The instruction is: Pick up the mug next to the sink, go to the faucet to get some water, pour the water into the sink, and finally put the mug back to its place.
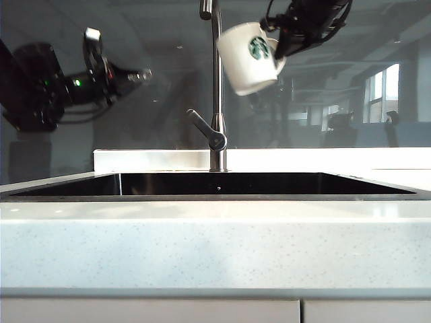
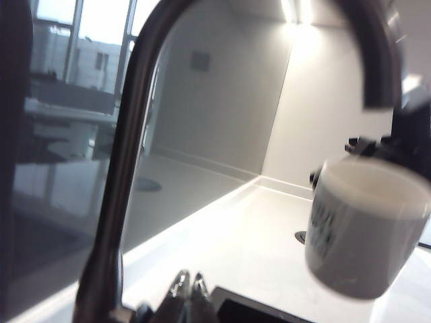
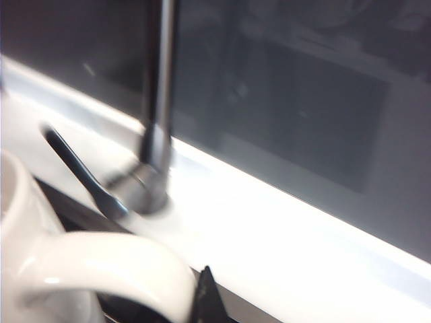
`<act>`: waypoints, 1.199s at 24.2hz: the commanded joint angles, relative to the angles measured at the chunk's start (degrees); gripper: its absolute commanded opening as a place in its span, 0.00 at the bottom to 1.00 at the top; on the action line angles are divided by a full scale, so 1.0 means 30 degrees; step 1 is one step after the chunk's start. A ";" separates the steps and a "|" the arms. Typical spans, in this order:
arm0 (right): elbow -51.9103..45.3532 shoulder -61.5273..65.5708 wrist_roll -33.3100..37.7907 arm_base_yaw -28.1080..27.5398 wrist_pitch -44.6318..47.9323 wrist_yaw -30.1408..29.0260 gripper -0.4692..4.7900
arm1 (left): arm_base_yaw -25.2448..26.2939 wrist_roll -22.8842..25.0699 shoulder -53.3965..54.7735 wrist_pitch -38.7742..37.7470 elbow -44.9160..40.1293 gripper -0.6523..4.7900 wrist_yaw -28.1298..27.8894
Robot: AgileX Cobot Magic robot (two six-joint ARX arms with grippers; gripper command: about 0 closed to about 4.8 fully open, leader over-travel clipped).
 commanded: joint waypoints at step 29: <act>0.0306 -0.0809 -2.5245 0.2769 0.3577 0.7628 0.09 | 0.0153 0.0007 -0.2295 -0.0022 0.0080 0.11 0.2076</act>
